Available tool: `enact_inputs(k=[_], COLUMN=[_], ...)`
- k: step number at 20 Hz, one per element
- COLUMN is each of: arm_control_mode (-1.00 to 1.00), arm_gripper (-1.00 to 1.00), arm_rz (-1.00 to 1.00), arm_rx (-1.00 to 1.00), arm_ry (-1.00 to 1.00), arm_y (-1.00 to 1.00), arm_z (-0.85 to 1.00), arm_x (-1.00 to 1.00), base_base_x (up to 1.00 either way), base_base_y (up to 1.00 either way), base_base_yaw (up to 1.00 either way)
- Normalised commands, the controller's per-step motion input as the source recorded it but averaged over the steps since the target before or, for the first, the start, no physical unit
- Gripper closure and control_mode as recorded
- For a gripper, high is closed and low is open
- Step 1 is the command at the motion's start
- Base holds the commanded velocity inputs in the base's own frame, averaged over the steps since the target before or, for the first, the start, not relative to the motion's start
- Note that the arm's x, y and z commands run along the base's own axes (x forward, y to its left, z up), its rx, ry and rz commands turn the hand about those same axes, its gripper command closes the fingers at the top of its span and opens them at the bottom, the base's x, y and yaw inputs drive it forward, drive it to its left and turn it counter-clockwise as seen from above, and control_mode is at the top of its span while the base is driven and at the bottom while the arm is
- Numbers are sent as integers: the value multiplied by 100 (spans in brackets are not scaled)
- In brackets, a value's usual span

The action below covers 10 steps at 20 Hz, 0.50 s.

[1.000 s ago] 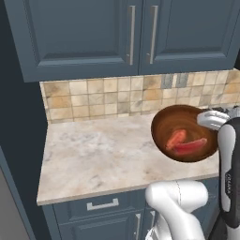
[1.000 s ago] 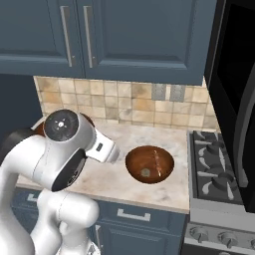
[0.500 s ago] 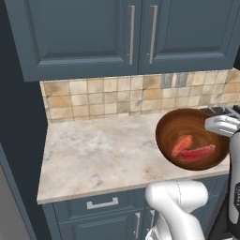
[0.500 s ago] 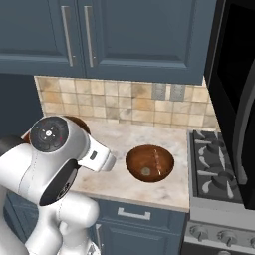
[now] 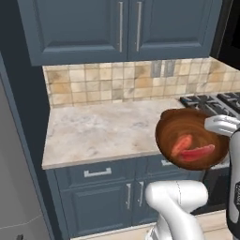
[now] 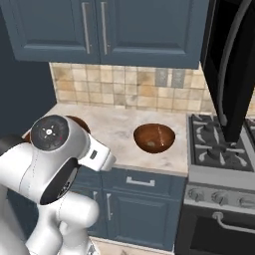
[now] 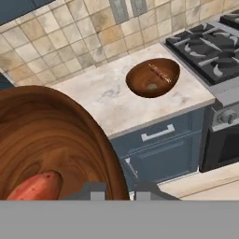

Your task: Place the bowl containing the sweet potato and steak in the microwave. Close the microwave door and press the start button to microwave the meal.

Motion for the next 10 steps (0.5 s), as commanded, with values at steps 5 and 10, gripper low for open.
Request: enact_inputs(k=[5,10], arm_control_mode=[100,100], arm_gripper=[100,100], arm_rz=[0,0], arm_rx=[0,0], arm_ry=[0,0], arm_y=[0,0], arm_z=[0,0], arm_x=[0,0], base_base_x=[-94,-44], base_base_y=[-29,-55], base_base_yaw=[-1,-21])
